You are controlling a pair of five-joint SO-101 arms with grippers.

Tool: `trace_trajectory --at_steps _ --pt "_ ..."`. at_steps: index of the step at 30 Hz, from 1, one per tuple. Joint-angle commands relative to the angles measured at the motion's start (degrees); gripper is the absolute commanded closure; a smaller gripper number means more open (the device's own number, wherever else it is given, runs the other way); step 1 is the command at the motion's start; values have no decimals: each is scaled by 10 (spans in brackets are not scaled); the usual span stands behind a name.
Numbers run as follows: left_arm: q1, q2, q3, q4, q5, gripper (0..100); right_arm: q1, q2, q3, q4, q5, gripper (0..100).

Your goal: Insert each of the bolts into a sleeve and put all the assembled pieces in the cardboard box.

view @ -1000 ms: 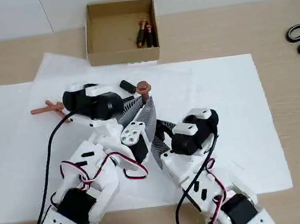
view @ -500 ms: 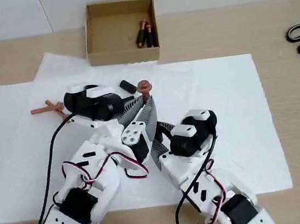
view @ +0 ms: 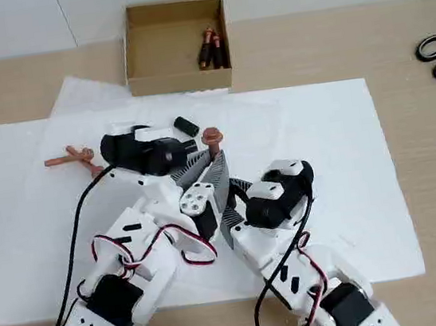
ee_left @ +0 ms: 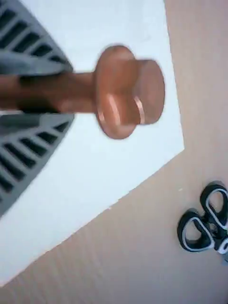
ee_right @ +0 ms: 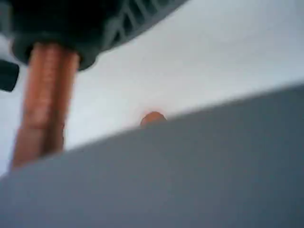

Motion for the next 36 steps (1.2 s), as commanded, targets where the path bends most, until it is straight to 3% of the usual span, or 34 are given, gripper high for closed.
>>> trace_trajectory --at_steps 1,8,15,19,22,27,30,33,36 --pt "-1 -9 -10 20 4 995 0 -9 -15 -15 -4 995" --pt "24 -9 -9 104 3 995 0 -10 -15 -15 -4 995" --pt "35 -9 -11 120 1 992 0 -10 -15 -15 -4 995" --pt "22 -9 -49 145 1 882 0 -10 -15 -15 -4 995" --pt "6 -9 -98 212 1 805 0 -10 -14 -15 -4 995" --pt "3 -9 -173 308 -13 769 0 -9 -14 -15 -4 995" --pt "-52 -9 -231 361 -97 765 3 -7 -15 -15 -3 995" --pt "-152 -8 -276 415 -181 765 29 -5 -15 -15 -3 995" --pt "-248 -4 -284 457 -220 765 69 -2 -25 -6 -2 995"
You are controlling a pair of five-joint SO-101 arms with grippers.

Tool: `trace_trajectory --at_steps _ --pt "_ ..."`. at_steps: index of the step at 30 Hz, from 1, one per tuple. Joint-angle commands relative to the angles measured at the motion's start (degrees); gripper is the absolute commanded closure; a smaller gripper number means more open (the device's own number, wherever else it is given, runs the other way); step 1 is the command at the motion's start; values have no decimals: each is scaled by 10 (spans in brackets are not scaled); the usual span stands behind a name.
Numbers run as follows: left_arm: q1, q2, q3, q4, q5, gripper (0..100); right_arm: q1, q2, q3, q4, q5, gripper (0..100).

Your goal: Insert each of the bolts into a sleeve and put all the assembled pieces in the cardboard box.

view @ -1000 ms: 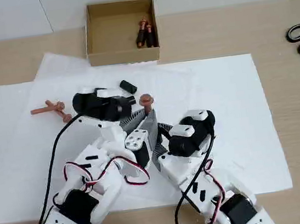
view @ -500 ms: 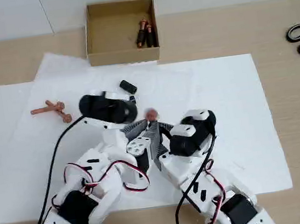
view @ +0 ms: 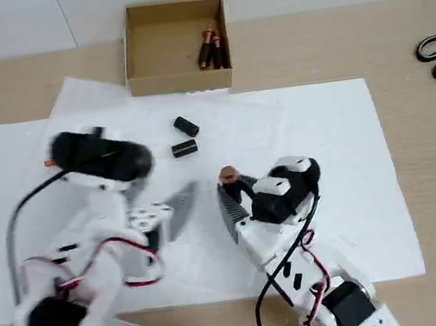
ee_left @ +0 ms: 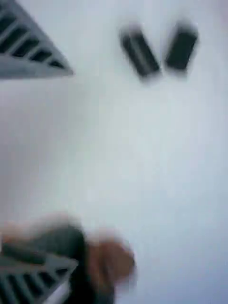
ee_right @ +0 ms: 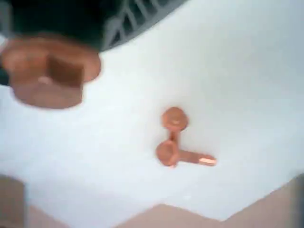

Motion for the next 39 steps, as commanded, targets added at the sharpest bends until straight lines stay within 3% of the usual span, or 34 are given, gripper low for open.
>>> trace_trajectory --at_steps 1,7,22,29,32,39 --pt "-102 2 -29 47 -43 765 48 2 -34 6 -1 995" --pt "-159 2 -6 92 -55 765 126 167 -212 73 -1 995" --pt "-160 -3 17 95 -55 766 145 969 -982 67 -3 995" --pt "-164 -3 17 91 -55 766 143 1273 -1222 -114 -3 995" --pt "-197 -2 18 91 -55 766 137 1375 -1287 -192 -3 995" --pt "-239 -2 26 91 -55 766 121 1570 -1409 -270 -3 995"
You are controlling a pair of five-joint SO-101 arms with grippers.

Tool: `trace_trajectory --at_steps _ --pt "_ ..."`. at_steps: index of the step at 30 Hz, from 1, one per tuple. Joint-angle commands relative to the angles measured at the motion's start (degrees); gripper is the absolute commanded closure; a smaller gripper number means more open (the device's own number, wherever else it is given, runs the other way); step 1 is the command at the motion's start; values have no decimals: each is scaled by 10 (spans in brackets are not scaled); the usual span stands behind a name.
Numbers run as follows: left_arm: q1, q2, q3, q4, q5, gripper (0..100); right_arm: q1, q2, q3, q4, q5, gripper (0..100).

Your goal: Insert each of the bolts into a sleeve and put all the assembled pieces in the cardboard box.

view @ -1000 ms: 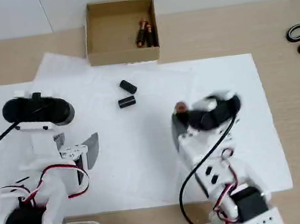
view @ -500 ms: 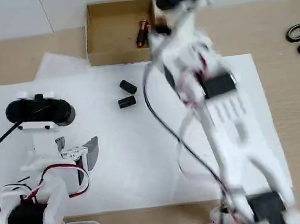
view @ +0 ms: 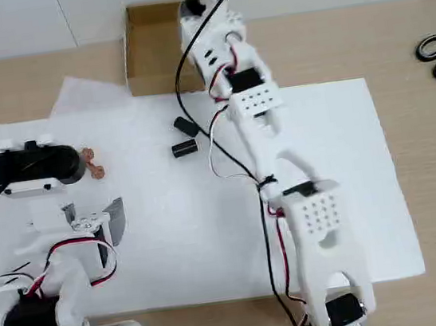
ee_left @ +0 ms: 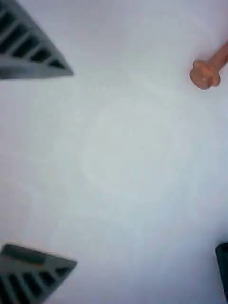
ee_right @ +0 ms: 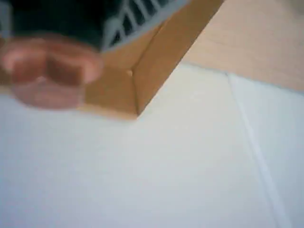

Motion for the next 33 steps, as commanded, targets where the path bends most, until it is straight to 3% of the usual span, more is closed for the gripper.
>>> trace_trajectory --at_steps 1,11,17,24,28,33 --pt "-4 -3 6 -2 -1 766 -10 58 -88 -45 -3 995" --pt "-4 -3 24 -22 1 766 -15 226 -231 -59 -3 987" --pt "-4 -3 25 -22 1 766 -18 255 -251 -26 -3 842" --pt "-4 -3 25 -22 1 766 -13 249 -288 -7 -3 822" --pt "-4 -3 24 -21 1 766 -7 236 -361 98 -3 822" --pt "-4 -3 22 -21 1 766 -7 221 -501 313 -3 822"
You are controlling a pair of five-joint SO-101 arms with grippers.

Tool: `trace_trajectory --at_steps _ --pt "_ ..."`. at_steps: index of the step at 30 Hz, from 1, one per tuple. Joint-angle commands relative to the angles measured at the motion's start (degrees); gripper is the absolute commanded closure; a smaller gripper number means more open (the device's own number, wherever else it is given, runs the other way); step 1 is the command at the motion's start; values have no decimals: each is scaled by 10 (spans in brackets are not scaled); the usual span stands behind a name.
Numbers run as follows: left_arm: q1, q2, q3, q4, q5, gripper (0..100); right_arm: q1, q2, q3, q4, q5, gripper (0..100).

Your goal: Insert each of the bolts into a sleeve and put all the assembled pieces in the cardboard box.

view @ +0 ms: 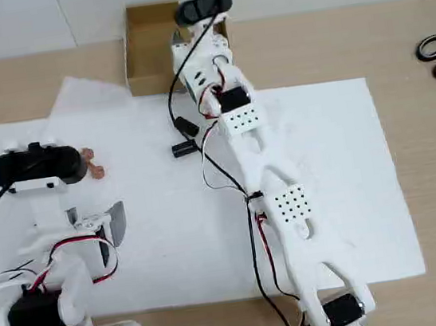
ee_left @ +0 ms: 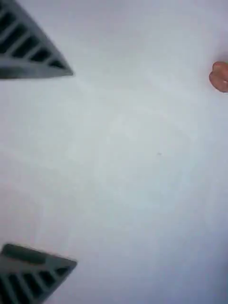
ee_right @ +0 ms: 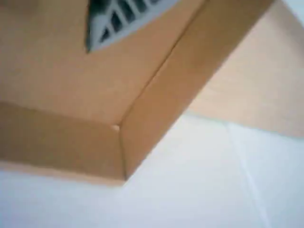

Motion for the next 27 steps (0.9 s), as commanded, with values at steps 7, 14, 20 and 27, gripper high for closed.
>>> trace_trajectory --at_steps 7,14,20,27 --pt "-4 -4 -5 -11 0 767 2 -144 -97 405 -5 822" --pt "-4 -4 -7 -14 -1 767 -32 -211 -97 607 -4 820" --pt "-5 -4 -21 -11 -2 767 -65 -210 -97 642 41 822" --pt "-135 -4 -22 -11 -2 767 -90 -209 -83 647 156 822"
